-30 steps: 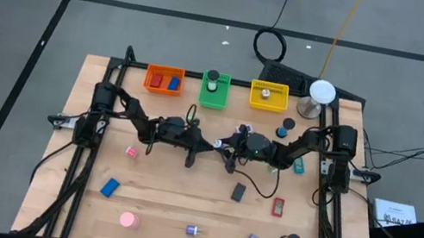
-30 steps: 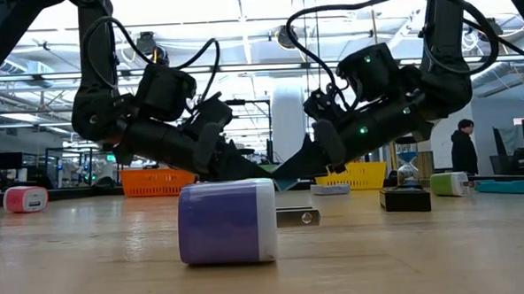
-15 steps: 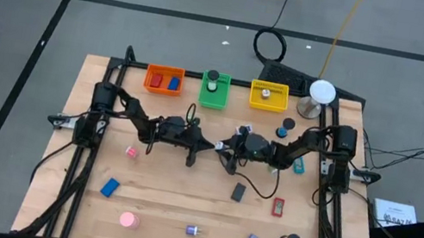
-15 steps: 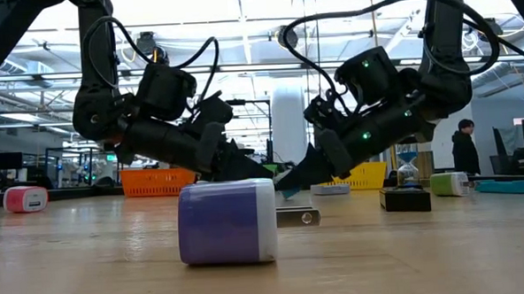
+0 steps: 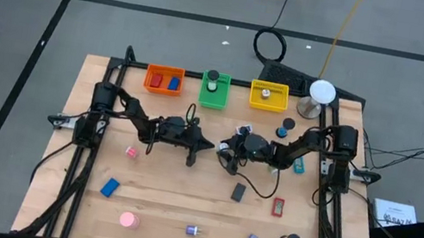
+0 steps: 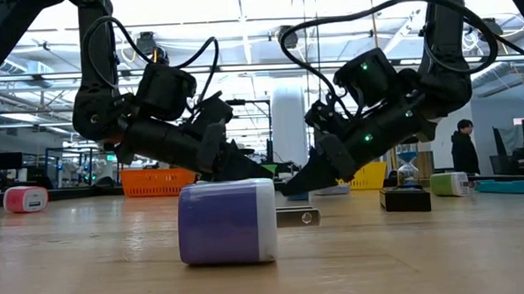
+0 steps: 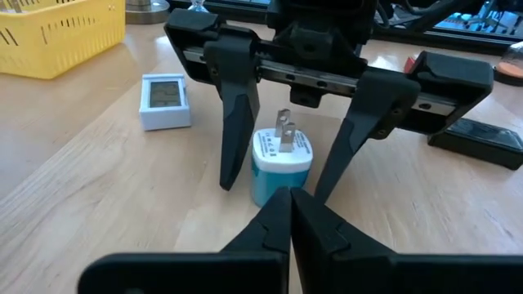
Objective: Pick & Place Office items
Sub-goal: Remove the blue charger adapter from the yellow bin to the table, then put the blue charger adapter into the yellow bin
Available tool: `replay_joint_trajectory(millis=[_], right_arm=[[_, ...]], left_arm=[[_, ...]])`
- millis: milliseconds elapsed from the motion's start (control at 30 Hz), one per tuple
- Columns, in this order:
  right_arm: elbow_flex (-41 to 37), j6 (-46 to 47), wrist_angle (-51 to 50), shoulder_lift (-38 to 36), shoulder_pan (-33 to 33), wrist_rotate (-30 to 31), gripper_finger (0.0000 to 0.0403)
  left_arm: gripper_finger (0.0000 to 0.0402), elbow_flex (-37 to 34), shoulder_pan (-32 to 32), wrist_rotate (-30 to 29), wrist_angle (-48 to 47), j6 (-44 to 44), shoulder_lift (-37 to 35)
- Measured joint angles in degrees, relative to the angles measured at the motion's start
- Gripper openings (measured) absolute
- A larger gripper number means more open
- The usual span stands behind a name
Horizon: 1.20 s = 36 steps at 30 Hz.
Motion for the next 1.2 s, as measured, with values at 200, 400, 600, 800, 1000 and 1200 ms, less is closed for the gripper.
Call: replay_joint_trajectory(millis=[200, 400, 600, 800, 1000, 1200], right_arm=[[-0.02, 0.54, -1.99, -0.71, 0.0, 0.05, 0.0237], [-0.04, 1.36, -9.87, -8.71, 0.0, 0.29, 0.0238], [3.71, -0.69, -30.84, -18.87, 0.0, 1.46, 0.0238], [19.18, -5.19, -59.83, -21.12, 0.0, 1.7, 0.0238], [33.4, -10.07, -78.96, -13.76, 0.0, 1.68, 0.0242], [42.7, -13.38, -87.7, -4.52, 0.18, 1.49, 0.0277]], left_arm=[[0.0003, -0.15, 0.02, -0.36, 0.11, -0.3, -0.02], [0.001, -3.98, 1.28, -0.38, 0.81, -0.32, -4.2], [0.0006, -10.79, 2.67, -0.08, 8.72, -0.56, -8.19], [0.0003, -14.91, 2.98, 0.19, 15.8, -1.68, -8.24], [0.0013, -15.69, 2.97, 0.67, 17.0, -1.62, -8.24], [0.0003, -15.69, 2.97, 0.15, 16.58, -1.53, -8.24]])
